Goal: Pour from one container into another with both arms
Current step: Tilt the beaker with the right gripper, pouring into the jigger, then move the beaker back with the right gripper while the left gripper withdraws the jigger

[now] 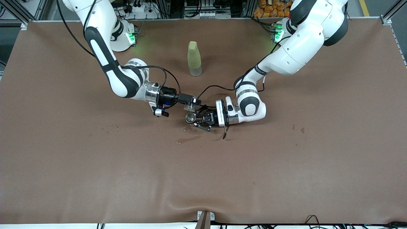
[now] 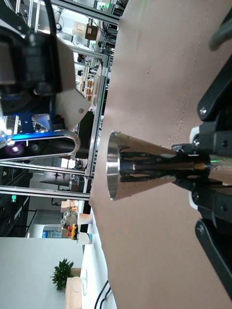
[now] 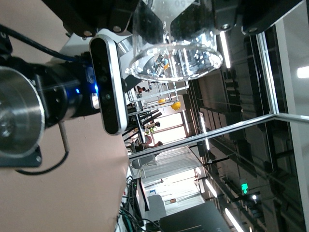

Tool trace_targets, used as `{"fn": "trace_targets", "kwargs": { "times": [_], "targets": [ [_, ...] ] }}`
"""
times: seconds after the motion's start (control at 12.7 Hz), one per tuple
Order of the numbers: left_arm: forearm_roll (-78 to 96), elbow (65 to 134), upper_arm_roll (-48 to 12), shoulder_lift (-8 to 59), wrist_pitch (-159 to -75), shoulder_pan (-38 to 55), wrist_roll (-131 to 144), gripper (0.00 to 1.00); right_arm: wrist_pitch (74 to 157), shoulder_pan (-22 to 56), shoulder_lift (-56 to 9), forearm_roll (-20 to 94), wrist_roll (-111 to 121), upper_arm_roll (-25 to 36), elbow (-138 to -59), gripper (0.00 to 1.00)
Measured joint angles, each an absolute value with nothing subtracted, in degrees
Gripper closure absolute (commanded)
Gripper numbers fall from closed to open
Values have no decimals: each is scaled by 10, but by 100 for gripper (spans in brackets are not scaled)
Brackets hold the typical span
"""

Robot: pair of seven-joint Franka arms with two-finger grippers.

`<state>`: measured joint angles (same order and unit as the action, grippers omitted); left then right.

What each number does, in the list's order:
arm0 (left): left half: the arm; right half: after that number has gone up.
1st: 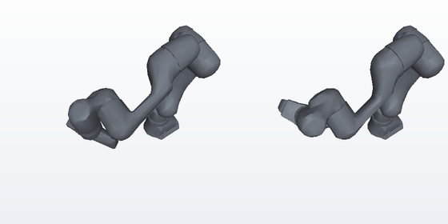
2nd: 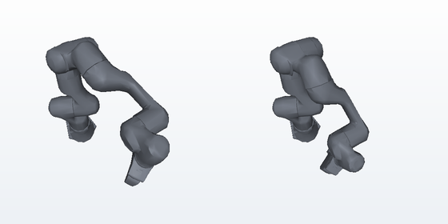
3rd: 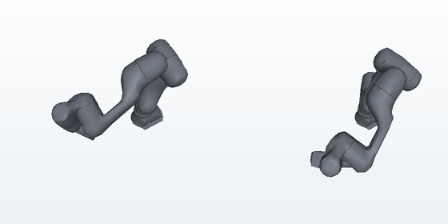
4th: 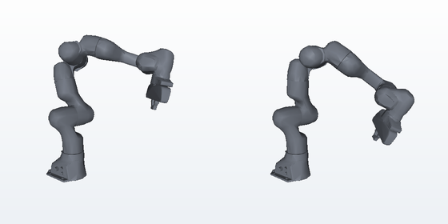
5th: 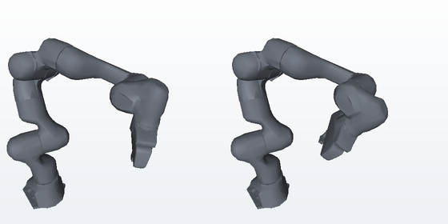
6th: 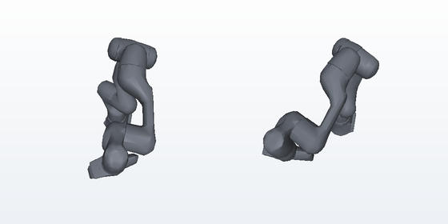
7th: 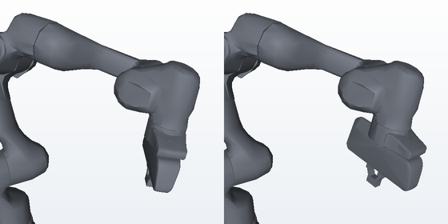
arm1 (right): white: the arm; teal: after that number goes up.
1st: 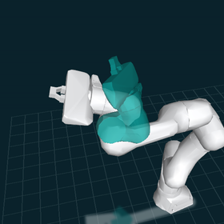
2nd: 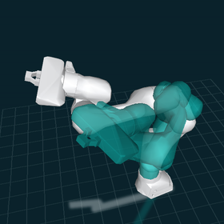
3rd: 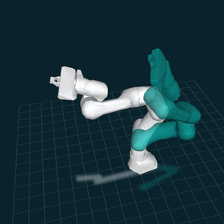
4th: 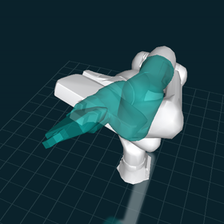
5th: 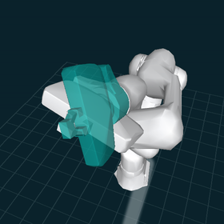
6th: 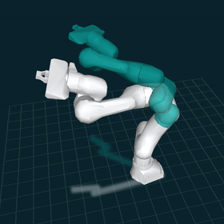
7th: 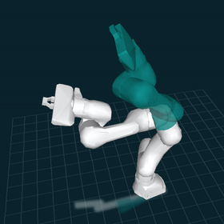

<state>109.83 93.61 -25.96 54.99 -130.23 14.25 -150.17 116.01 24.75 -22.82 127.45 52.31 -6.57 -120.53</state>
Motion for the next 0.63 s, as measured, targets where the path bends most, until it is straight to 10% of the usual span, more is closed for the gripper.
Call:
{"fn": "trace_targets", "kwargs": {
  "times": [0.63],
  "targets": [
    [1098, 947, -259, 548, -1302, 129, -1519, 100, 1161, 233, -188, 1125, 898, -27, -1164, 100]
  ]
}}
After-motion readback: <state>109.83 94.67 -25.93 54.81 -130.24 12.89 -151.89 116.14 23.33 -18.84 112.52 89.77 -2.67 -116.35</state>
